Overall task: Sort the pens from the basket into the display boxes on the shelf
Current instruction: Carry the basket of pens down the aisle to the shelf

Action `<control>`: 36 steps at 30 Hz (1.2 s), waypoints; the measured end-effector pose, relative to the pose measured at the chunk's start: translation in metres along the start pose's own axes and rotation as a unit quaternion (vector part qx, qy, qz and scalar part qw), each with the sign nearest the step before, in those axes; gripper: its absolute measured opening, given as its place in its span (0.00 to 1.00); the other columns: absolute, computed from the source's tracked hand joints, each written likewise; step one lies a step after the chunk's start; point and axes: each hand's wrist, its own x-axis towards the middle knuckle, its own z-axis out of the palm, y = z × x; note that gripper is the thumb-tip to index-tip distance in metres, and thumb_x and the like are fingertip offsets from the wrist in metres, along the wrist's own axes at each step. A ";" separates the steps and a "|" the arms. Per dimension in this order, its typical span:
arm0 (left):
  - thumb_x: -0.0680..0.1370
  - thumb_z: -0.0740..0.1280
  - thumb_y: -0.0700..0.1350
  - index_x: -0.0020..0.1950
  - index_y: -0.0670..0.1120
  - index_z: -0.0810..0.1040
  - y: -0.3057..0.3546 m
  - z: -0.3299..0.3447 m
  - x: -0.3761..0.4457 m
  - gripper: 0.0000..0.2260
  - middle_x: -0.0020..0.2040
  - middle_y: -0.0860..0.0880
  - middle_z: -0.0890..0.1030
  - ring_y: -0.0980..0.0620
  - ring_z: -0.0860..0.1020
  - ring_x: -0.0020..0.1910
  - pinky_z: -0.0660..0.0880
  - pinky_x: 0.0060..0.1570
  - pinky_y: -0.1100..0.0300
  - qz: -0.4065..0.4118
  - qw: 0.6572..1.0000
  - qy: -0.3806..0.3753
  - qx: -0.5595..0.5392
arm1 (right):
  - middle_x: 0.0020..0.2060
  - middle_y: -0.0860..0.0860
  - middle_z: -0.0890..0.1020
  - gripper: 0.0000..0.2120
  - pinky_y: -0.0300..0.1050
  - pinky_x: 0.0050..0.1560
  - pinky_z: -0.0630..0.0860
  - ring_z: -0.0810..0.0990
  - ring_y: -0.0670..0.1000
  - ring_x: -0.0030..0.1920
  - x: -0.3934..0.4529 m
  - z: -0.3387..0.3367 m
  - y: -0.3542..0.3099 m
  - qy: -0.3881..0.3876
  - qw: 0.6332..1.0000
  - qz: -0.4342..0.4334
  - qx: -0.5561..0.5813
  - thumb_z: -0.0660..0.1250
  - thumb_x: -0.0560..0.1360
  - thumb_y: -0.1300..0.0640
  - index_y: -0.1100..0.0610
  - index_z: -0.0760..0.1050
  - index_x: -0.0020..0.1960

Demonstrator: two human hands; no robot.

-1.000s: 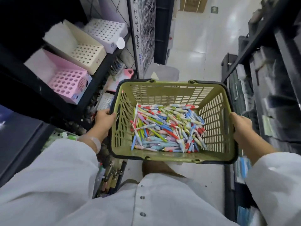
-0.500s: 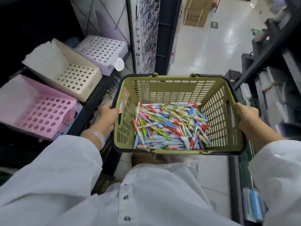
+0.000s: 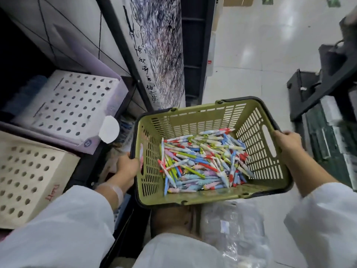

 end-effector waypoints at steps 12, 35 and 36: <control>0.75 0.67 0.37 0.46 0.42 0.79 -0.008 0.063 0.094 0.03 0.46 0.39 0.82 0.40 0.80 0.47 0.76 0.52 0.39 0.028 0.999 0.026 -0.038 | 0.39 0.57 0.76 0.12 0.42 0.29 0.69 0.72 0.51 0.30 0.137 0.097 -0.086 -0.040 0.967 -0.166 -0.190 0.66 0.75 0.51 0.60 0.75 0.50; 0.79 0.59 0.42 0.59 0.44 0.75 0.034 0.140 0.073 0.11 0.60 0.44 0.74 0.44 0.73 0.56 0.72 0.54 0.52 0.305 0.912 -0.055 0.269 | 0.59 0.60 0.76 0.23 0.49 0.55 0.74 0.75 0.59 0.57 0.078 0.272 -0.017 -0.361 0.462 -0.465 -0.663 0.63 0.76 0.47 0.60 0.69 0.66; 0.79 0.59 0.43 0.59 0.44 0.75 0.032 0.150 0.074 0.11 0.60 0.44 0.74 0.44 0.73 0.56 0.72 0.54 0.51 0.284 0.915 -0.071 0.279 | 0.59 0.59 0.76 0.24 0.48 0.54 0.74 0.75 0.59 0.57 0.082 0.276 -0.009 -0.354 0.435 -0.476 -0.678 0.63 0.75 0.45 0.59 0.68 0.66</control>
